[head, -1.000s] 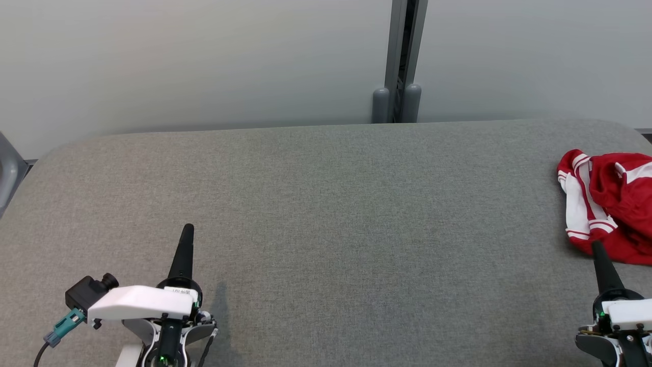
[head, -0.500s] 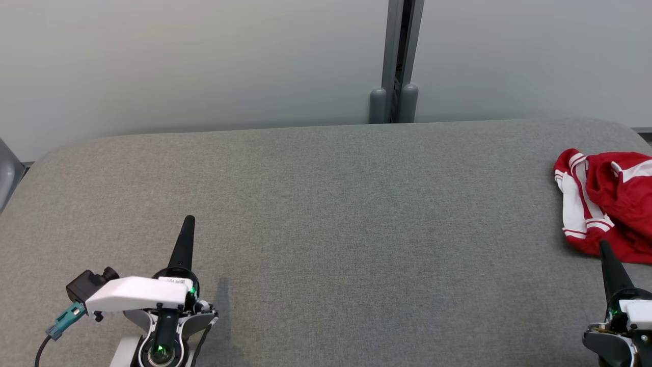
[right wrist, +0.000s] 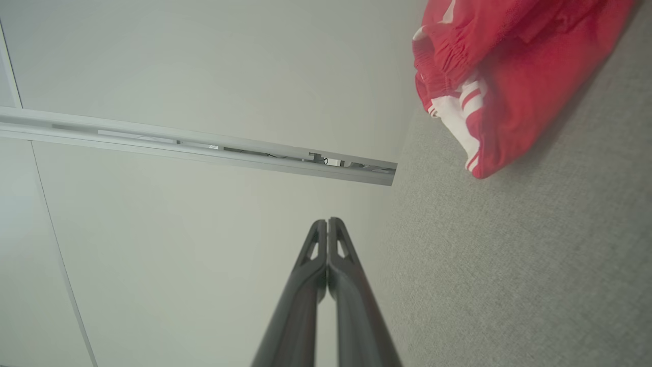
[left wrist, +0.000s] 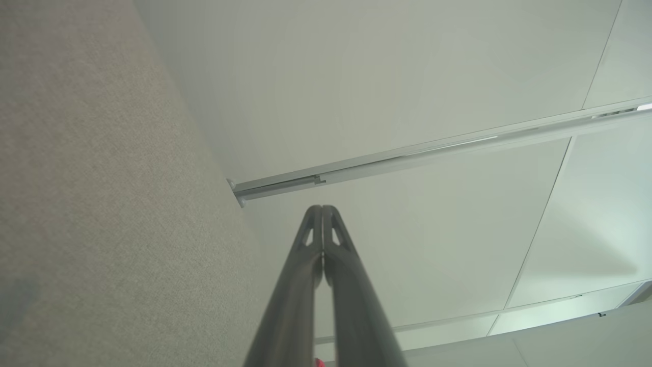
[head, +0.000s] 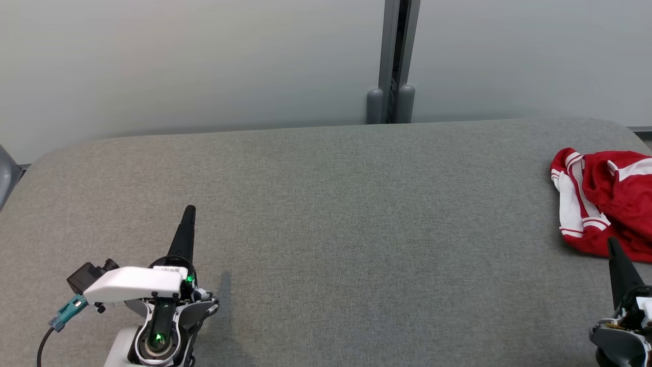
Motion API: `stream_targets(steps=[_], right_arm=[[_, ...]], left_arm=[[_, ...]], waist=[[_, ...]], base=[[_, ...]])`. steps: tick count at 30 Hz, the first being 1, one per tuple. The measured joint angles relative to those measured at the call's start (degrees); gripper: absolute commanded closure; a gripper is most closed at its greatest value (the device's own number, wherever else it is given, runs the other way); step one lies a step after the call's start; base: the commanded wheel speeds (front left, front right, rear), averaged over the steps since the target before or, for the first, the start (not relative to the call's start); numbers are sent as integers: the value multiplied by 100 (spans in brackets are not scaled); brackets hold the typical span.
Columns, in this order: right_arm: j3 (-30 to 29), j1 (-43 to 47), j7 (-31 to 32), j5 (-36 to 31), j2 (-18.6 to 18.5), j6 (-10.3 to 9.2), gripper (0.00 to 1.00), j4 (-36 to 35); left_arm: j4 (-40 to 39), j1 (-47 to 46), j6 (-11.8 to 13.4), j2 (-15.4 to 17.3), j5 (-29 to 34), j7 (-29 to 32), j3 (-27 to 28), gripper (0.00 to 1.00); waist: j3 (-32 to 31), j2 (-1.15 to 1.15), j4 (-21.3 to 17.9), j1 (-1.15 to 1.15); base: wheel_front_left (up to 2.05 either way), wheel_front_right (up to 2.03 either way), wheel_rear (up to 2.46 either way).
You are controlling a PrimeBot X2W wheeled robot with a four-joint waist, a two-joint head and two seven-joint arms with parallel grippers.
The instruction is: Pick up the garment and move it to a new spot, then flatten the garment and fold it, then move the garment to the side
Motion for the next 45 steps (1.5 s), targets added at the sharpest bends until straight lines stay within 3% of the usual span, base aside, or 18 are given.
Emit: stream_targets(steps=[22, 45], right_arm=[[-286, -24, 294, 862, -4, 0, 100, 29], [-287, -31, 299, 880, -5, 0, 100, 29]], left_arm=[[174, -239, -42, 4, -809, 171, -25, 100], [174, -242, -42, 5, -809, 171, -25, 100]], waist=[[-14, 0, -63, 0], [-14, 0, -63, 0]], base=[[0, 0, 0], [0, 0, 0]])
